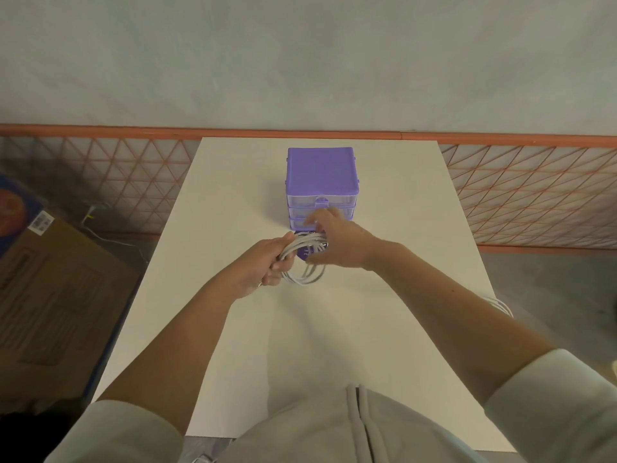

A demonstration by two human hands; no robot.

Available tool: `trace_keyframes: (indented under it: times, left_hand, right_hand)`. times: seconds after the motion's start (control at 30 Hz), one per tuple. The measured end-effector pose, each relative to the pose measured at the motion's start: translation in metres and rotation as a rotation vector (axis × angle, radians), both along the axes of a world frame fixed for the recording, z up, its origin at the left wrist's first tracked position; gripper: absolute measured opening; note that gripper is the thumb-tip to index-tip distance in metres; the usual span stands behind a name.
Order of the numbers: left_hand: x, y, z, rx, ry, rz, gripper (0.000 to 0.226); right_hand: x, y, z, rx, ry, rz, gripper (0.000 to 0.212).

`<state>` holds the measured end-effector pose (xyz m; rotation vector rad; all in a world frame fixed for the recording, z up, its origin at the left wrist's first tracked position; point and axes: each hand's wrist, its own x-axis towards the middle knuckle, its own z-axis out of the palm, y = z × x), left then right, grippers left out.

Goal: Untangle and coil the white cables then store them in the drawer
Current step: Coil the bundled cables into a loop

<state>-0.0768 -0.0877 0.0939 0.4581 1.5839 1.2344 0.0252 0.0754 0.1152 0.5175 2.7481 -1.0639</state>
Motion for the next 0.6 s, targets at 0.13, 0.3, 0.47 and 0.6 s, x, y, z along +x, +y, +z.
trace_keyframes:
  times: [0.13,0.3,0.47,0.6]
  left_hand:
    - [0.006,0.0,-0.001,0.084,-0.341,0.013,0.042]
    - [0.007,-0.002,-0.002,0.141,-0.478,0.086,0.038]
    - [0.004,-0.002,0.002,0.087,-0.362,0.065,0.043]
    - [-0.002,-0.004,0.003,-0.047,-0.08,-0.034,0.045]
  right_hand:
    - [-0.006,-0.004,-0.004,0.085,-0.044,-0.05,0.026]
    - [-0.009,-0.009,0.0,0.345,-0.053,-0.036,0.026]
    - [-0.011,-0.01,-0.006,0.416,-0.069,-0.012,0.026]
    - [-0.009,-0.013,-0.008,0.492,-0.135,0.064,0.029]
